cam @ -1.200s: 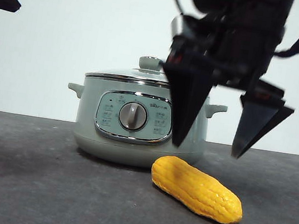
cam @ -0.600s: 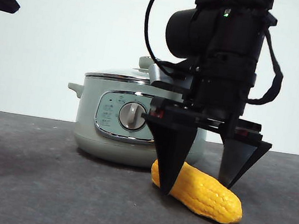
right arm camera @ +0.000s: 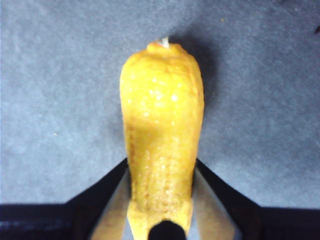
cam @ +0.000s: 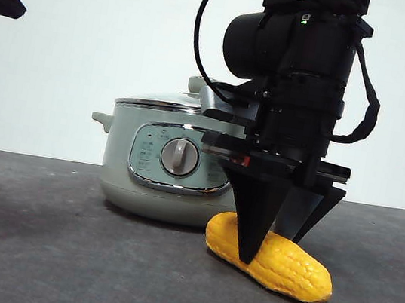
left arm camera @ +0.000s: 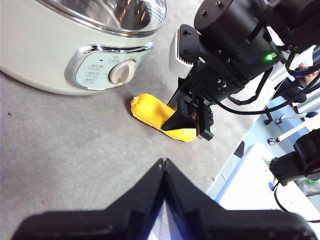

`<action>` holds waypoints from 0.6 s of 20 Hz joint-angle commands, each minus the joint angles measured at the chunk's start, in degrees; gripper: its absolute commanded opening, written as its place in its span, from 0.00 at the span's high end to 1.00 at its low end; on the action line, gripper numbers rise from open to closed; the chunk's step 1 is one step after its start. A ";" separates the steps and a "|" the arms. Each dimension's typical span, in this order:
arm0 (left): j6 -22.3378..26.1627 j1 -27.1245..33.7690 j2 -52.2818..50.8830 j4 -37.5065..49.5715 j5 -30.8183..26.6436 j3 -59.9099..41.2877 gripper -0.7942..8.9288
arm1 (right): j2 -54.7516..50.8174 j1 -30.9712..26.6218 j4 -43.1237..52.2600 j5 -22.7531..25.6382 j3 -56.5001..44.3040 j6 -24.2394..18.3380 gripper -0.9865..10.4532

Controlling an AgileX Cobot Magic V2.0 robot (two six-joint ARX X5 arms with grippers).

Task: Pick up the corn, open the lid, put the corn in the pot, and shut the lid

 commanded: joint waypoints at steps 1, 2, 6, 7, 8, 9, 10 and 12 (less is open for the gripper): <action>0.50 -0.13 0.00 1.05 0.02 0.15 0.92 | 0.22 0.02 -0.76 0.20 0.09 0.04 0.92; 0.00 -0.13 0.00 1.25 0.02 0.52 0.92 | -0.52 0.00 -2.36 0.24 0.11 0.24 0.92; -0.79 -0.13 1.07 1.22 -0.09 5.53 0.92 | -7.28 0.00 -9.35 0.87 0.11 0.24 0.92; -0.94 -0.20 2.10 0.98 -0.52 7.50 0.92 | -9.40 0.00 -11.06 0.87 0.11 0.31 0.92; -0.92 -0.66 3.61 0.24 -1.79 10.23 0.92 | -12.20 0.00 -13.09 0.92 0.11 0.42 0.92; -0.90 -1.27 5.27 -0.57 -2.73 12.74 0.92 | -14.64 0.00 -14.62 0.90 0.11 0.46 0.92; -0.87 -2.32 7.74 -1.73 -3.41 16.09 0.92 | -17.62 0.00 -16.20 0.90 0.11 0.46 0.92; -0.87 -5.03 13.46 -4.79 -5.22 22.99 0.88 | -23.08 0.00 -17.77 0.90 0.11 0.48 0.92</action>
